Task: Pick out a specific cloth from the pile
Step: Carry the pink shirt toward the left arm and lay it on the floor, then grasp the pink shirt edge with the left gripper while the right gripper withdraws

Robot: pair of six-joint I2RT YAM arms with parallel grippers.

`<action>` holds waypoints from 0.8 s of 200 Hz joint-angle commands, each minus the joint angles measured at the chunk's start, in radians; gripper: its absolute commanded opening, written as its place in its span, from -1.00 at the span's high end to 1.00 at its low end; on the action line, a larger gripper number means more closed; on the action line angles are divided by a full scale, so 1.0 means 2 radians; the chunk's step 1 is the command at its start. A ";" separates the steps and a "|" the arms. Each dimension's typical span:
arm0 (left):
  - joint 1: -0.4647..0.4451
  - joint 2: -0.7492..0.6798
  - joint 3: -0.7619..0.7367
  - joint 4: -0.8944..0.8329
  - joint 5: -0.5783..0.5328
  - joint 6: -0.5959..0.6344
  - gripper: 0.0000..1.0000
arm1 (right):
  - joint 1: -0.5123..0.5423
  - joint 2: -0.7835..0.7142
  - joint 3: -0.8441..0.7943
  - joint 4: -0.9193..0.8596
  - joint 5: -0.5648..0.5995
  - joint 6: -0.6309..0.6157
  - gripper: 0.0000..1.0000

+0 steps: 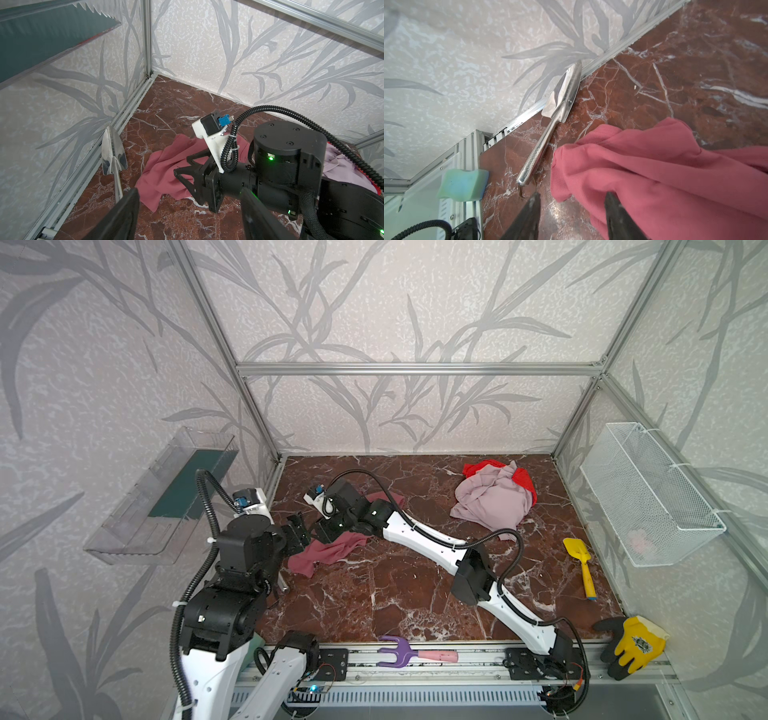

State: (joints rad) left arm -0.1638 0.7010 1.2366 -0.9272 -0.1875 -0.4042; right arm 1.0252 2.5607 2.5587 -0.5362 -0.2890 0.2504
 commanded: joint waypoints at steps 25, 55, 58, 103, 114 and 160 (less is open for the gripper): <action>-0.002 0.020 -0.043 0.051 0.055 -0.016 -0.48 | -0.013 -0.183 -0.199 0.092 0.057 -0.037 -0.07; -0.003 0.067 -0.065 0.091 0.103 -0.022 -0.45 | -0.042 -0.313 -0.433 0.213 0.073 0.004 -0.08; -0.003 0.072 -0.067 0.096 0.106 -0.023 -0.44 | -0.046 -0.326 -0.456 0.225 0.072 0.010 -0.08; -0.011 0.137 -0.088 0.149 0.114 -0.032 -0.36 | -0.111 -0.486 -0.679 0.266 0.086 0.042 -0.08; -0.016 0.146 -0.096 0.162 0.110 -0.035 -0.36 | -0.121 -0.517 -0.715 0.261 0.093 0.038 -0.09; -0.053 0.205 -0.094 0.197 0.090 -0.037 -0.35 | -0.159 -0.634 -0.829 0.236 0.126 0.034 -0.11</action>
State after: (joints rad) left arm -0.2371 1.0630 1.0378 -0.5972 0.0185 -0.4660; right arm 0.7303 1.4017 0.9688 -0.0582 -0.0952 0.3187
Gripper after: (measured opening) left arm 0.679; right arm 0.551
